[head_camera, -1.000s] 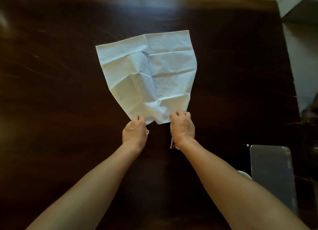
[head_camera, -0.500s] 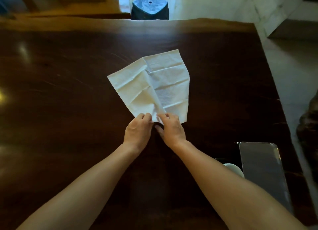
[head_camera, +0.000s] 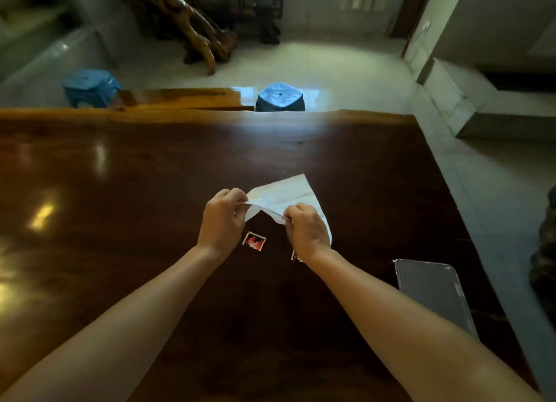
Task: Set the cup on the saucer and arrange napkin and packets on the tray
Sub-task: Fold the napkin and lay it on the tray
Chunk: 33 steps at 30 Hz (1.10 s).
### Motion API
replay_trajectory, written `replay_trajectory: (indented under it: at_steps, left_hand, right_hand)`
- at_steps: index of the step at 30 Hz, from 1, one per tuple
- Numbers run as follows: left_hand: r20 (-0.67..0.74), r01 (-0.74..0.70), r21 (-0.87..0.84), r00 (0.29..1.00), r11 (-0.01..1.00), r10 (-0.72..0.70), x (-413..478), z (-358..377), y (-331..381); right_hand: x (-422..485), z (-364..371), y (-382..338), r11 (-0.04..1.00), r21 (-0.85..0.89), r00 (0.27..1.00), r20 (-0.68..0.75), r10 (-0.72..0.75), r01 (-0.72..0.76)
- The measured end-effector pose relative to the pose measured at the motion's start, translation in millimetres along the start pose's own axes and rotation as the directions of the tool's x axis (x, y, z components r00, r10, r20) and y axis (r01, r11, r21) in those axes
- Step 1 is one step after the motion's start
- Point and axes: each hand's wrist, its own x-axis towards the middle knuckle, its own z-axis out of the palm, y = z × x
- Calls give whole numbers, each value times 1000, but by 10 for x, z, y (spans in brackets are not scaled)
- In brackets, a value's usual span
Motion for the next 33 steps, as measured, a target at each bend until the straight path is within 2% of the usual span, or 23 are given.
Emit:
replay_trajectory:
  at_steps: [3,12,17,21,26,29,33]
  left_hand:
    - [-96,17,-16,995,1000,-19,-139,-247,160]
    - [-272,83,81,961,993,-58,-616,-918,267]
    - [-340,196,84,927,977,-157,-920,-1185,83]
    - [-423,335,32,858,942,-291,-994,-1388,-176]
    - [-451,435,-27,798,900,-400,-838,-1643,-503]
    - [-471,430,-37,789,902,-395,-629,-1839,-604]
    - [-498,347,-13,811,938,-307,-360,-2139,-649]
  right_hand:
    - [-174,-143,-20,1000,-17,1000,-8,7,-7]
    - [-663,-342,-12,994,-106,1000,16,2,0]
    - [-789,-351,-68,990,-136,998,43,34,-28]
    - [-790,-365,-149,987,-158,999,48,20,-13]
    - [-510,-440,-364,983,-182,998,54,-19,28]
    - [-229,-559,-567,983,-172,998,17,-65,67]
    - [107,-750,-819,983,-158,989,-102,-112,95]
